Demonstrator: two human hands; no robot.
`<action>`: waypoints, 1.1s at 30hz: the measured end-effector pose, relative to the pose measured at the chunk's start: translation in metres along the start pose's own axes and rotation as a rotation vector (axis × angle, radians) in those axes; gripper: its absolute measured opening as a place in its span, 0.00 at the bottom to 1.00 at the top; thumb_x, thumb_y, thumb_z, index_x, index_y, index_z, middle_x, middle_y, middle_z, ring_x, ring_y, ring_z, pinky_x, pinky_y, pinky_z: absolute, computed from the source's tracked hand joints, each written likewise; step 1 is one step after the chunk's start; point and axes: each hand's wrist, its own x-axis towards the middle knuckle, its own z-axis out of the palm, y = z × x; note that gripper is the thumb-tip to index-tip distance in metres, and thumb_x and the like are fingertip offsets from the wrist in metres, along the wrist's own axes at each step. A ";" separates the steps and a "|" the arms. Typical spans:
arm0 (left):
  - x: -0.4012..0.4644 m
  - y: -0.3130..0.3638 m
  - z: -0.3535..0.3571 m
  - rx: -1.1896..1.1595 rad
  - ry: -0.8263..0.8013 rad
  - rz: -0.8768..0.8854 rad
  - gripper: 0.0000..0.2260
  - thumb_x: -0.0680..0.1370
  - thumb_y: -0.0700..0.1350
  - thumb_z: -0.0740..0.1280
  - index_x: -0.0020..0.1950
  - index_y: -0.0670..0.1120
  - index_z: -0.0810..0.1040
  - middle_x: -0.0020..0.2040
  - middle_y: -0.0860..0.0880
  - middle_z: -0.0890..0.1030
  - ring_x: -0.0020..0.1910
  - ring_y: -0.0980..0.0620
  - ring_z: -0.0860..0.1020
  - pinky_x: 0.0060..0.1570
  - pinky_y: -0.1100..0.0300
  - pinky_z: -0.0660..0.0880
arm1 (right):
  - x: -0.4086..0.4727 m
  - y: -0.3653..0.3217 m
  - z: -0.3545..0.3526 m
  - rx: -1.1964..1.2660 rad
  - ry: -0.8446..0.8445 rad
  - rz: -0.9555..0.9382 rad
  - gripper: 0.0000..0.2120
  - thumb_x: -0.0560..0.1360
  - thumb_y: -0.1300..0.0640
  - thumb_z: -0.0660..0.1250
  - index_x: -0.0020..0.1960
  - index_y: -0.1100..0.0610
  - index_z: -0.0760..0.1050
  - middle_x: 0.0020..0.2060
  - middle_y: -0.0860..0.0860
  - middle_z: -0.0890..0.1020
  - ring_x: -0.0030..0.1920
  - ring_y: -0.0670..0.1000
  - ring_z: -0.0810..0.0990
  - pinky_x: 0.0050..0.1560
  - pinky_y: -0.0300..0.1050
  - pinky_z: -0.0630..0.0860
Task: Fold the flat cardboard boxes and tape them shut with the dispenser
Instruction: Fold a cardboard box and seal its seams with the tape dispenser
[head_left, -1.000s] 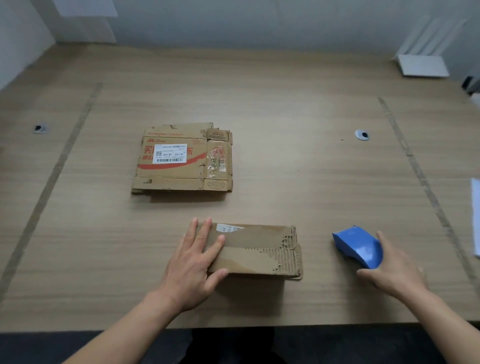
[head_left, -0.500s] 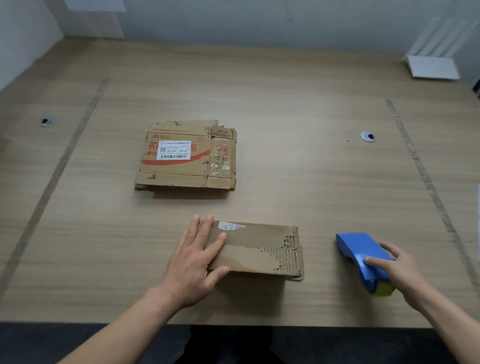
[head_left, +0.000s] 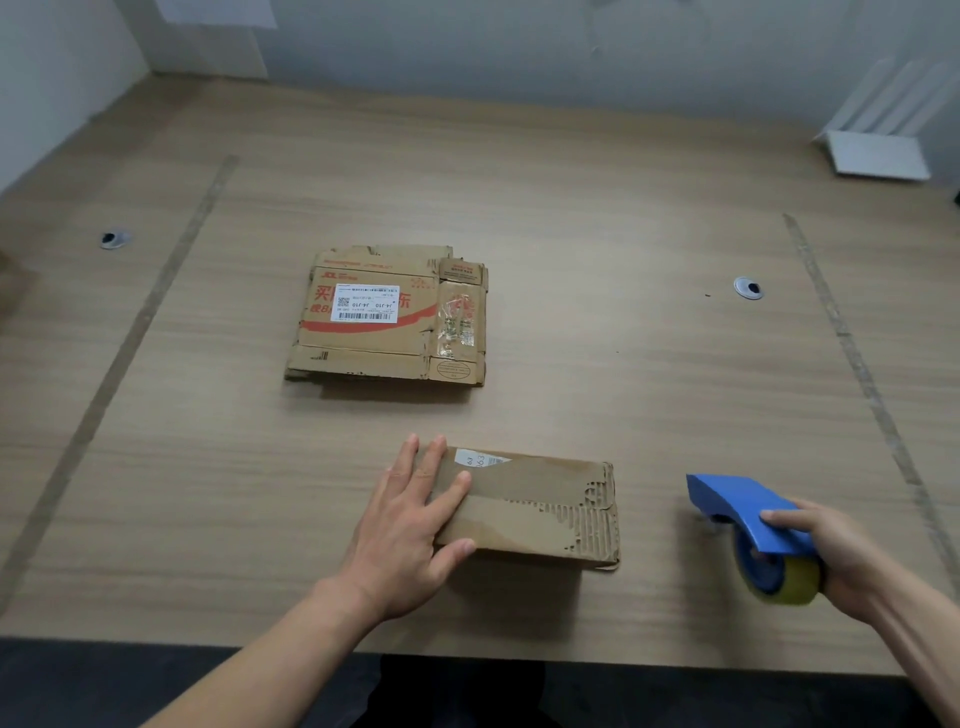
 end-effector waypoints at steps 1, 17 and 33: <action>0.000 0.000 0.000 0.003 0.001 0.001 0.32 0.75 0.66 0.59 0.77 0.53 0.65 0.82 0.46 0.50 0.80 0.42 0.44 0.70 0.35 0.63 | -0.003 -0.004 0.000 0.006 -0.010 -0.017 0.14 0.77 0.66 0.65 0.63 0.64 0.76 0.42 0.62 0.82 0.35 0.60 0.79 0.29 0.45 0.80; 0.015 0.029 -0.032 -0.763 0.007 -0.282 0.19 0.67 0.32 0.72 0.55 0.46 0.82 0.48 0.56 0.79 0.47 0.59 0.74 0.50 0.72 0.69 | -0.115 -0.104 0.140 -0.073 -0.854 -0.449 0.35 0.58 0.58 0.73 0.67 0.57 0.79 0.59 0.65 0.83 0.52 0.61 0.82 0.48 0.47 0.81; 0.039 0.004 -0.057 -1.680 -0.133 -0.689 0.10 0.80 0.37 0.64 0.56 0.34 0.82 0.51 0.37 0.83 0.50 0.43 0.80 0.53 0.48 0.77 | -0.095 -0.100 0.193 -0.206 -1.007 -0.412 0.38 0.58 0.57 0.74 0.69 0.53 0.78 0.64 0.62 0.81 0.58 0.60 0.80 0.55 0.49 0.79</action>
